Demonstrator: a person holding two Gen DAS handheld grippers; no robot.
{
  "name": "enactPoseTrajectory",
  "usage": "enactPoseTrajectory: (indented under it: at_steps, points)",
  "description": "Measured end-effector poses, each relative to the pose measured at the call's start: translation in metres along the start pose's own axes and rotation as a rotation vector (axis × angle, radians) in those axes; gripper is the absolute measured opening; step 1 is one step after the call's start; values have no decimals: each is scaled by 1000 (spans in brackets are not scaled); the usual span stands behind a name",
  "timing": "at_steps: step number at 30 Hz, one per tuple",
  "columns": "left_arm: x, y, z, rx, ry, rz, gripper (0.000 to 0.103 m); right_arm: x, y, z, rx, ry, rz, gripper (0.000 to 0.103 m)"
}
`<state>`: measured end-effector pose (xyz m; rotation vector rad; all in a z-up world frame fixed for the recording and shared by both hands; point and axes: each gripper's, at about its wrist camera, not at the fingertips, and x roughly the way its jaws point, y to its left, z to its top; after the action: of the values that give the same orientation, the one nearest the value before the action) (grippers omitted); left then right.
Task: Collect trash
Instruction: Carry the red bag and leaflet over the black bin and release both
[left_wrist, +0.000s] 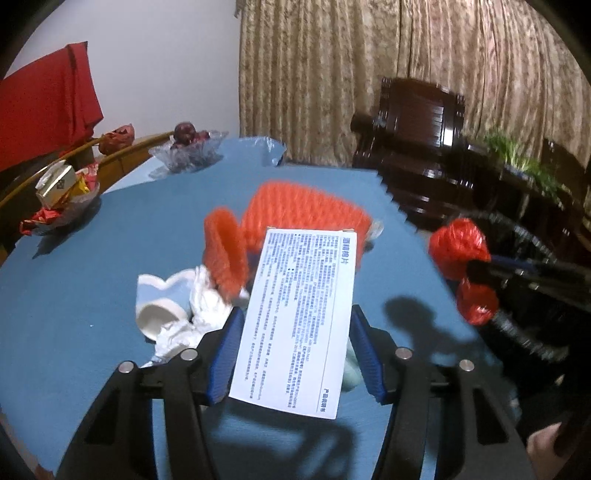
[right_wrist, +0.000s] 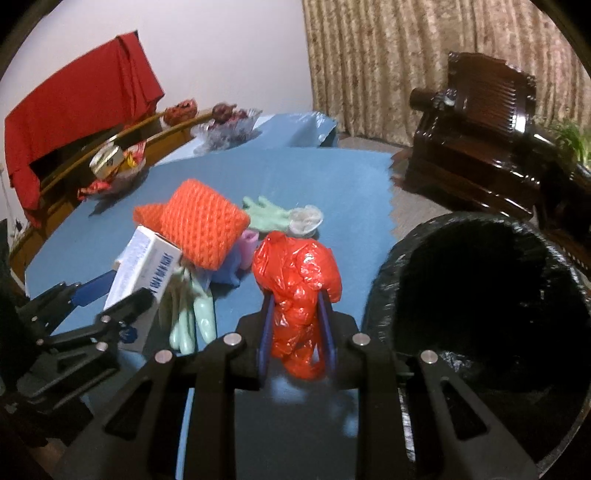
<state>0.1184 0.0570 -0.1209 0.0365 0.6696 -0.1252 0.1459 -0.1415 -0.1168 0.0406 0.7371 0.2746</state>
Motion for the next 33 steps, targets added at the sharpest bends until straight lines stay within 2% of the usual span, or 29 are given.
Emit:
enactPoseTrajectory:
  at_steps: [5, 9, 19, 27, 28, 30, 32, 33]
  points:
    - [-11, -24, 17, 21, -33, -51, 57, -30, -30, 1, 65, -50, -51, 22]
    - [-5, -55, 28, 39, -33, -124, 57, -50, -65, -8, 117, -62, -116, 22]
    - [21, -166, 45, 145, -22, -322, 56, -77, -147, -46, 229, -21, -279, 22]
    - [58, -230, 46, 182, 35, -413, 56, -79, -190, -74, 293, 16, -345, 25]
    - [61, -234, 45, 186, 44, -424, 57, -79, -194, -76, 296, 21, -352, 27]
    - [66, -240, 44, 195, 65, -439, 60, -79, -196, -79, 300, 23, -370, 51]
    - [68, -238, 44, 188, 70, -447, 71, -83, -196, -81, 299, 9, -383, 57]
    - [66, -235, 43, 182, 64, -447, 73, -84, -195, -81, 298, 5, -387, 60]
